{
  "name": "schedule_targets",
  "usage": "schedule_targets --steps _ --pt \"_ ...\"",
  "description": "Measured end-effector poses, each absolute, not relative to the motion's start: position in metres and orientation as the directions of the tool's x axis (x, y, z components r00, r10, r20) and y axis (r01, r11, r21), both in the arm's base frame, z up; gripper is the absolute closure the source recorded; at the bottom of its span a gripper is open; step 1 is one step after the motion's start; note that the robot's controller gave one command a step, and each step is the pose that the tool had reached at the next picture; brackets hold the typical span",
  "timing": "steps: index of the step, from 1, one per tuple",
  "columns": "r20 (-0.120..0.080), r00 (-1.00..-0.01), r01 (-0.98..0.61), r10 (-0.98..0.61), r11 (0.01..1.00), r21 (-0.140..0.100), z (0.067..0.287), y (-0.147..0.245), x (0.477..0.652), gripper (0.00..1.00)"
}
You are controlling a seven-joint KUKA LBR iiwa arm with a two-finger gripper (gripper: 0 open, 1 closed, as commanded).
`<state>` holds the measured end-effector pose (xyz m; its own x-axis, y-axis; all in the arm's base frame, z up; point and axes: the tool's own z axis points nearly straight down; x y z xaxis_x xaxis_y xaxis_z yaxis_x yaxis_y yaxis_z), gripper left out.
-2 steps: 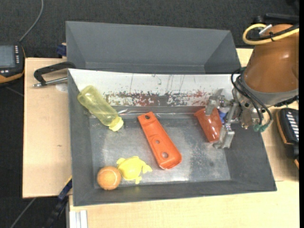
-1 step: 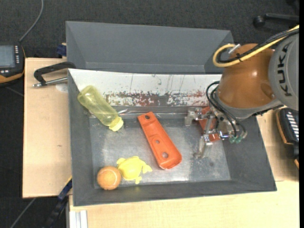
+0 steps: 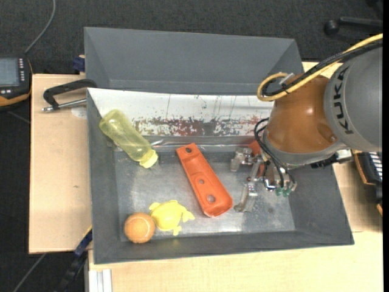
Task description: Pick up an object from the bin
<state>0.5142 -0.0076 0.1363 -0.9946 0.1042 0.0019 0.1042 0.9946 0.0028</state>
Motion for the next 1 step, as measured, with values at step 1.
schedule_targets --steps 1 --pt "-0.005 -0.999 0.032 0.032 0.999 0.002 0.1324 0.0154 0.4988 0.0"
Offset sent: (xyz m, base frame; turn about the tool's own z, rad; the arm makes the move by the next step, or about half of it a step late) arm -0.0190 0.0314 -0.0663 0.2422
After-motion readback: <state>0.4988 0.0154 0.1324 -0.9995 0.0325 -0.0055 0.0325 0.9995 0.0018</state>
